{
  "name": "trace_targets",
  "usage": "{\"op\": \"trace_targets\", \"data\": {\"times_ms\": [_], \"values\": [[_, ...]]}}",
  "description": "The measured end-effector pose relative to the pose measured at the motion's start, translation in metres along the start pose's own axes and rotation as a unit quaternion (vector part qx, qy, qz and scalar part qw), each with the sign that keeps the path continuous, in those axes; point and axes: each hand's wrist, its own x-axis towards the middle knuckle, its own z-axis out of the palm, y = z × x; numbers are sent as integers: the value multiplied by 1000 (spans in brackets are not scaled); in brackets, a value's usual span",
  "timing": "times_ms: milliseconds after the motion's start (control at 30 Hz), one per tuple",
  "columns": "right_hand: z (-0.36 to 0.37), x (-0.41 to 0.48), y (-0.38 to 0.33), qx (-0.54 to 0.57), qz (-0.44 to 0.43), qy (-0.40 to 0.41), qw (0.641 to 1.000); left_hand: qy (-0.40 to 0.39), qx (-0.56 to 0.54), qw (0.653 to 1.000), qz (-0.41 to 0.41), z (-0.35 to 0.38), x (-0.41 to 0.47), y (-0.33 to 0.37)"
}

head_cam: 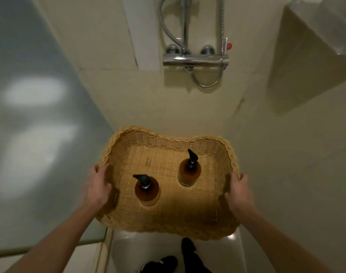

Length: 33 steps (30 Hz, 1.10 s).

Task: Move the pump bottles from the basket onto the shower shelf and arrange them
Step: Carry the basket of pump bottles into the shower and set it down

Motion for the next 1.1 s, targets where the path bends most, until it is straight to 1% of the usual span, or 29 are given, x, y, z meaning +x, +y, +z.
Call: {"op": "trace_targets", "data": {"times_ms": [133,233,267,333,400,500,700,800,933,1100], "values": [[7,20,-9,6,-63,-13,998,19,-9,998,-64,0,-33,-16],[15,25,-17,45,-59,-24,997,20,10,994,-109,1,-57,-26],[19,26,-18,49,-71,-19,996,23,19,992,-123,1,-64,-28],[26,24,-22,20,-132,5,991,29,26,988,-146,3,-76,-33],[33,24,-26,7,-163,4,987,29,26,986,-160,5,-83,-40],[49,31,-31,-24,-157,-29,987,32,36,984,-171,10,-87,-54],[77,48,-42,-68,-167,-38,983,33,29,981,-189,25,-74,-75],[98,60,-47,-63,-160,-34,984,31,41,981,-189,41,-59,-86],[139,81,-46,-56,-157,-29,986,33,47,979,-195,76,-35,-104],[206,113,-28,-40,-173,-5,984,43,49,981,-182,145,-12,-139]]}}
